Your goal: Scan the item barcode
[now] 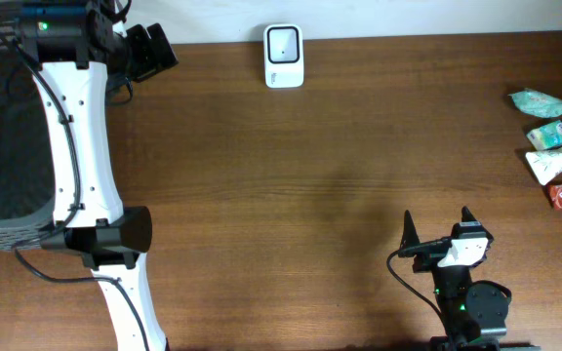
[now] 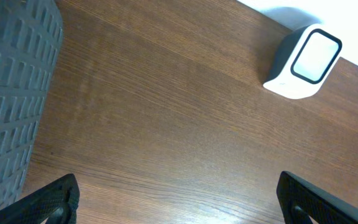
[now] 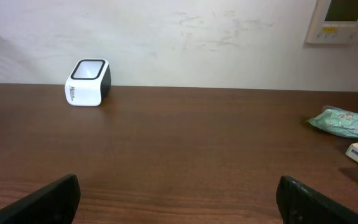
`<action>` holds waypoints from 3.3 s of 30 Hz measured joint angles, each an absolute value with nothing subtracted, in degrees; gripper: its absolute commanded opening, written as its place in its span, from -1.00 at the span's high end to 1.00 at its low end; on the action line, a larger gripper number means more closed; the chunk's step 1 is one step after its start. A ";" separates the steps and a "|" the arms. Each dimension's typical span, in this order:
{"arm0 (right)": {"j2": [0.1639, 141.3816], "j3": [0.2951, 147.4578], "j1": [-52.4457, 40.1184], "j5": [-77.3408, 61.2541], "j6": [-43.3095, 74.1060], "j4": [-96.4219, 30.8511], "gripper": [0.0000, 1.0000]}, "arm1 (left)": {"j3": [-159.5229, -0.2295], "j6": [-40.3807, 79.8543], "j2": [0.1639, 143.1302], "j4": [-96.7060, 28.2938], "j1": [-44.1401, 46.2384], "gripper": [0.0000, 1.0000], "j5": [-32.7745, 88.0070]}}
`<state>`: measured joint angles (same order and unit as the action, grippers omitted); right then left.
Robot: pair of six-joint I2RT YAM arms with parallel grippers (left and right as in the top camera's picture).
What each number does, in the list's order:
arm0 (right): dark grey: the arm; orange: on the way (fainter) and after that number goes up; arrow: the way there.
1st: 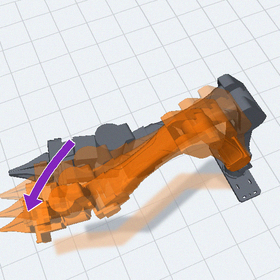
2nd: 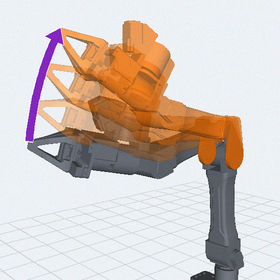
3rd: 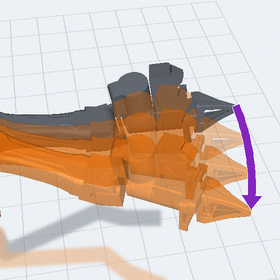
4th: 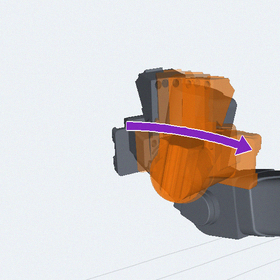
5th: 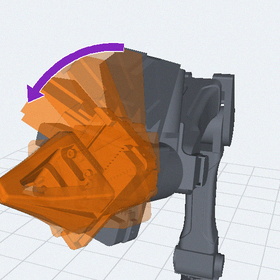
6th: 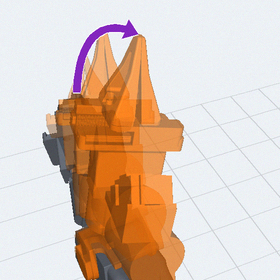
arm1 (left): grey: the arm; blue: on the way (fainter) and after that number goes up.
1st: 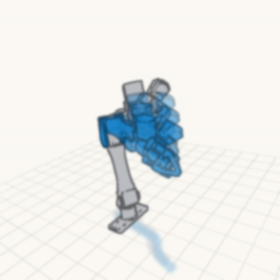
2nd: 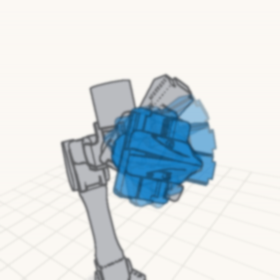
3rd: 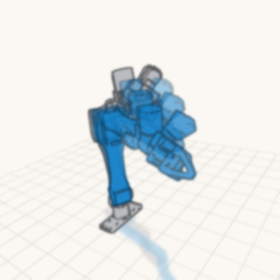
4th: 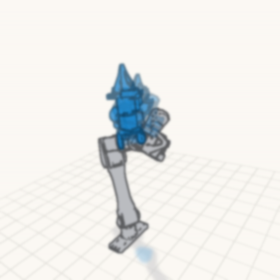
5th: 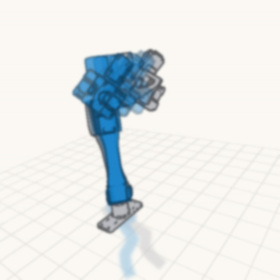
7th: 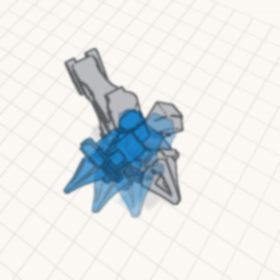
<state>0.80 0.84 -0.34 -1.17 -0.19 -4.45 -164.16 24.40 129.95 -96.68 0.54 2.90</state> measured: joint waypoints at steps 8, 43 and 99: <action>0.80 0.84 -0.34 -1.17 -0.16 -4.45 -0.97 | -162.01 20.60 122.50 -96.07 7.84 -0.98 -8.05; 0.58 0.84 -0.30 -1.17 -0.19 -4.45 -0.97 | -14.96 3.86 11.18 -12.19 4.75 -0.98 -2.50; 0.58 0.84 -0.30 -1.17 -0.21 -4.45 -0.97 | -0.73 -0.49 0.84 -4.47 -1.58 -0.98 0.05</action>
